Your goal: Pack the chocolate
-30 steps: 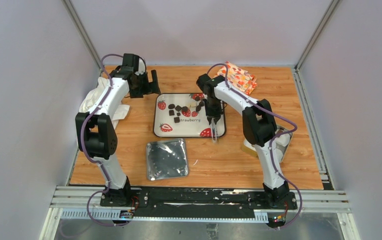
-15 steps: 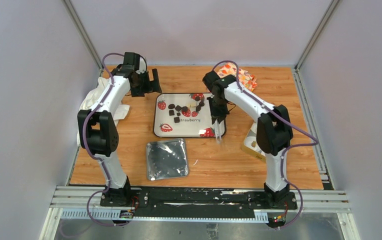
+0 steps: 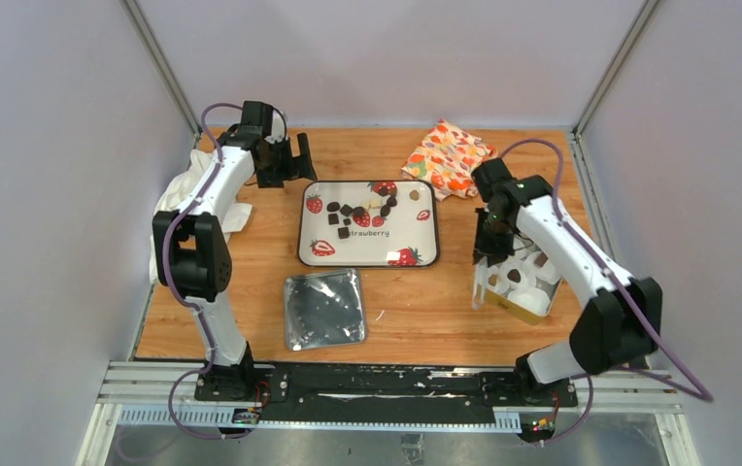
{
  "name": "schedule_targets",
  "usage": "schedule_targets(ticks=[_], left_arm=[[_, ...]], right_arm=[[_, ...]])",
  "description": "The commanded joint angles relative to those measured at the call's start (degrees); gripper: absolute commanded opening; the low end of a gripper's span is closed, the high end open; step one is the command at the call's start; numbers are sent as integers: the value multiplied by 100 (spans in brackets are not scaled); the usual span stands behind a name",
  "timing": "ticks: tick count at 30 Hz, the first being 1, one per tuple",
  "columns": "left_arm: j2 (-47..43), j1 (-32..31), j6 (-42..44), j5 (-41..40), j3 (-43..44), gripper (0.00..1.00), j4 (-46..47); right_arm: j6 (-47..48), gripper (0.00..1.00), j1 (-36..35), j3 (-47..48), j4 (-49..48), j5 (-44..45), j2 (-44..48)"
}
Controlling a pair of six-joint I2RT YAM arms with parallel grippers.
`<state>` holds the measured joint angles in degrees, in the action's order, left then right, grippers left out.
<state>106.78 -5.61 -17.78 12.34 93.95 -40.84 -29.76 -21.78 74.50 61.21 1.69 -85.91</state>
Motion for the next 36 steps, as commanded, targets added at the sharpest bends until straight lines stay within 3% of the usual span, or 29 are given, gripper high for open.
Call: schedule_targets(ticks=[1,6,11,20,31,34,36], left_arm=[[194,42,-12,176,98,100,-1],[288,42,-36,225,231,100,-7],[315,42,-36,316,232,100,-3],[508,43,-50,299,245,100,6],[527,42,-24,268,290,100,13],[534,46,-28,252,307,100,14],[537,43,-26,248,308,100,9]], right_arm=[[-754,0,442,-629,750,606,1001],[-1265,0,1154,-1554,1040,90,2019],[-1905,0,1270,-2170,1319,-230,2733],[-2396,0,1412,-2847,1520,-324,2881],[-2216,1,1694,-2980,1287,-442,2815],[-2153,11,1718,-2994,1204,-501,2767],[-2140,26,1716,-2987,1188,-496,2768]])
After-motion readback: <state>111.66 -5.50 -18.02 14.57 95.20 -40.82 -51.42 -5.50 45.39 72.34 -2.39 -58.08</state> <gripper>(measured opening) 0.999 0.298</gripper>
